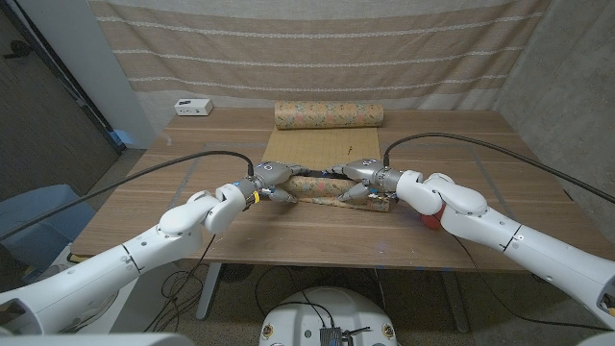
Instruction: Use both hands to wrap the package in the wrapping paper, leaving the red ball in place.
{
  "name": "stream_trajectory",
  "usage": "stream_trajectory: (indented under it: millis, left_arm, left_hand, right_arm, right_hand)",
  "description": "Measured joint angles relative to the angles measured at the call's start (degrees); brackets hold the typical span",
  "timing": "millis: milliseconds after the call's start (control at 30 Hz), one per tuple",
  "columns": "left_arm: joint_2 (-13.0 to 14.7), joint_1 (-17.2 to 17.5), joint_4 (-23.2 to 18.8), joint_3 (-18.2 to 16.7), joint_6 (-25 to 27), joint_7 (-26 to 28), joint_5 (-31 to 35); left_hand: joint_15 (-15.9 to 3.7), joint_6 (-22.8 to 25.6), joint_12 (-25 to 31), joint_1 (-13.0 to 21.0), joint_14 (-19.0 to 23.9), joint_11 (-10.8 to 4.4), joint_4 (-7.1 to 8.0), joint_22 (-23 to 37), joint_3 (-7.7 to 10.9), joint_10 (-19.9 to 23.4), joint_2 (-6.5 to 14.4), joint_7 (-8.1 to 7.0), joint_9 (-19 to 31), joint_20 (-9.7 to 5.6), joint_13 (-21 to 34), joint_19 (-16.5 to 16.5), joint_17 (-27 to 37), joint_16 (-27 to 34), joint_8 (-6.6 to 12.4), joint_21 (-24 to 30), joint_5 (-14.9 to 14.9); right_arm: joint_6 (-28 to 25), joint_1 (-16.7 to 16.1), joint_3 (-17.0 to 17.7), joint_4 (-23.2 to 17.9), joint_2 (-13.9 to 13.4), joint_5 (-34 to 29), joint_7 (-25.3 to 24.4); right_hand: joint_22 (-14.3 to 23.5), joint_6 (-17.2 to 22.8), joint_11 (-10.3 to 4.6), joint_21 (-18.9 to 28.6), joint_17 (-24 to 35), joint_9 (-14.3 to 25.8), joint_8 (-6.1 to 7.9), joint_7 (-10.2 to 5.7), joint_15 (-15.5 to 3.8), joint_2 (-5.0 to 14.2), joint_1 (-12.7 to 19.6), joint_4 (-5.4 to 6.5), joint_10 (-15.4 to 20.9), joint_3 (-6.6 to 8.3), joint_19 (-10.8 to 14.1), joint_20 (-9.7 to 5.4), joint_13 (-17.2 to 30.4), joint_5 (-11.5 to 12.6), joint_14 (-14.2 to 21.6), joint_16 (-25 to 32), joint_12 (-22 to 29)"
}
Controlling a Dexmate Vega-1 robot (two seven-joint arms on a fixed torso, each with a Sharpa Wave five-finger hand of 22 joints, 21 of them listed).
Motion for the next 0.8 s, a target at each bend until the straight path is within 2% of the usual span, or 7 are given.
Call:
stream_trajectory:
  millis: [100,267,600,700,733,767,800]
  left_arm:
    - [-0.12,0.17,0.05,0.00,0.14,0.92,0.46]
    - [-0.55,0.33,0.40,-0.05,0.20,1.40,0.34]
    - [-1.26,0.08,1.41,-0.82,-0.09,0.47,-3.96]
    - [-1.63,-0.70,2.18,-1.53,-0.30,-1.56,-7.31]
    - [-1.72,-0.99,2.39,-1.69,-0.31,-2.37,-8.50]
    - [-1.78,-1.20,2.52,-1.79,-0.32,-2.96,-9.25]
    - [-1.91,-1.76,2.86,-1.98,-0.33,-4.54,-11.36]
  left_hand:
    - [0.12,2.69,0.56,1.67,4.76,0.49,-0.23,0.46,0.95,4.27,0.81,-0.03,0.03,-0.78,-0.18,2.43,-0.09,0.55,1.47,1.76,-0.61]
    - [1.56,4.75,0.57,1.65,9.66,1.86,-1.02,1.20,2.45,7.73,0.83,0.23,0.03,-1.14,-0.19,4.87,-0.16,0.96,3.26,4.45,-0.90]
    - [1.83,6.45,0.57,1.65,9.95,1.15,-2.02,2.12,3.45,8.84,0.83,-0.94,0.03,-2.04,-0.19,9.19,-0.07,1.08,3.90,8.58,-0.46]
    - [1.81,7.32,0.57,1.65,9.93,0.85,-2.02,2.12,3.45,9.14,0.83,-1.81,0.03,-2.23,-0.19,9.57,-0.05,1.06,3.90,9.07,-0.46]
    - [1.81,7.80,0.57,1.65,9.92,0.39,-2.18,2.21,3.61,9.61,0.83,-2.29,0.03,-2.35,-0.19,9.69,-0.03,1.05,3.90,9.36,-0.46]
    - [1.79,8.30,0.57,1.64,9.91,0.35,-2.25,2.35,3.68,9.64,0.83,-2.79,0.03,-2.49,-0.19,9.83,0.02,1.04,3.90,9.50,-0.46]
    - [1.75,8.80,0.57,1.65,9.87,0.22,-2.25,2.39,3.68,9.78,0.83,-3.27,0.03,-2.54,-0.19,9.89,0.03,1.00,3.90,9.50,-0.46]
  right_arm:
    - [0.80,-0.41,0.14,0.61,-0.08,-0.14,-1.37]
    - [2.94,-0.73,0.46,1.84,-0.09,-0.02,-4.28]
    - [5.39,0.25,1.17,4.34,0.52,3.69,-4.51]
    - [5.54,1.51,1.33,5.50,1.11,8.44,-0.53]
    - [5.33,2.24,1.33,6.03,1.41,9.66,0.63]
    - [5.18,2.49,1.33,6.17,1.50,10.33,1.32]
    - [4.78,3.28,1.29,6.71,1.82,12.02,3.10]
  right_hand:
    - [0.27,1.80,1.66,0.96,2.66,-0.03,1.16,1.42,2.66,-0.29,0.29,0.18,1.67,-0.35,2.25,-0.29,0.20,-0.58,2.66,4.21,1.79]
    - [0.51,2.47,1.94,2.05,5.40,-0.43,3.07,2.05,2.94,-0.30,0.29,0.50,2.34,-1.13,4.36,-0.57,0.48,-1.67,2.95,8.14,4.08]
    - [0.61,3.05,1.94,3.83,8.59,-0.48,4.99,2.03,2.94,0.41,-0.42,1.34,2.34,-0.76,6.81,-0.75,0.78,-3.89,2.95,12.60,7.71]
    - [0.80,3.75,1.94,4.05,8.60,-0.50,5.03,1.29,2.94,0.77,-0.80,1.33,2.35,-0.75,7.32,-0.88,0.89,-4.35,2.95,13.78,8.74]
    - [0.80,3.74,2.20,4.05,8.59,-0.52,5.01,1.29,2.94,0.92,-0.95,1.32,2.61,-0.73,7.55,-0.84,1.15,-4.36,2.96,13.79,8.82]
    - [0.80,3.73,5.19,4.09,8.60,-0.55,4.90,1.28,2.83,0.99,-1.03,1.31,5.60,-0.73,7.62,-0.78,1.39,-4.52,3.07,13.85,8.84]
    - [0.79,3.73,5.20,4.25,8.60,-0.55,4.89,1.28,2.83,1.00,-1.04,1.31,5.60,-0.73,7.70,-0.86,1.46,-4.71,3.07,14.01,8.84]
